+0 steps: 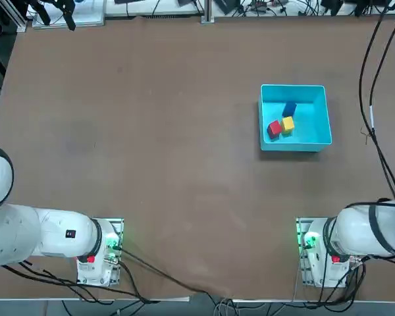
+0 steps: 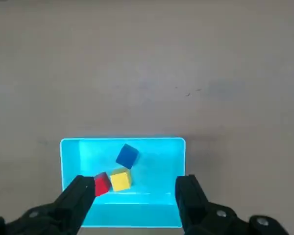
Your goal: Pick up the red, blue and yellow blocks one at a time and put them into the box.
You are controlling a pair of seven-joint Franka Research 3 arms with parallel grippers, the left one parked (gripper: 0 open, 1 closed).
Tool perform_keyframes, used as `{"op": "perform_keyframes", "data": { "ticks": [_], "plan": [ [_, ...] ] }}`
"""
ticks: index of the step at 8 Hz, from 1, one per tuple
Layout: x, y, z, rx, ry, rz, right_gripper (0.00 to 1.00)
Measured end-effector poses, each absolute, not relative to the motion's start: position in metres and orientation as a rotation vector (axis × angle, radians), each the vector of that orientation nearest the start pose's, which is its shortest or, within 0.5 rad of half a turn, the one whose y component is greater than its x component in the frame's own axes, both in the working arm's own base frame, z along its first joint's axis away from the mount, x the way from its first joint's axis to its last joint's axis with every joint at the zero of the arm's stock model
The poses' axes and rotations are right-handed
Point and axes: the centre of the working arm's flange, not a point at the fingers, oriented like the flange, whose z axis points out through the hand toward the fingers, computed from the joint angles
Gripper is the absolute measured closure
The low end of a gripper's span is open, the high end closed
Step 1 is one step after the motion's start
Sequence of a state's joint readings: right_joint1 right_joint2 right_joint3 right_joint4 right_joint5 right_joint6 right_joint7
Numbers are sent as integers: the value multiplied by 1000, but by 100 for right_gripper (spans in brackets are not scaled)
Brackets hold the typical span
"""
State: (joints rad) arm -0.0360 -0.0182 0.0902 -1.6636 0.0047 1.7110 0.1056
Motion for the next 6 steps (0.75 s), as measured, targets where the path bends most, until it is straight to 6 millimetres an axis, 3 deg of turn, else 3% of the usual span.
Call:
{"op": "perform_keyframes", "data": {
  "ticks": [6],
  "plan": [
    [539, 28, 612, -3140, -100, 46, 0]
  ]
}}
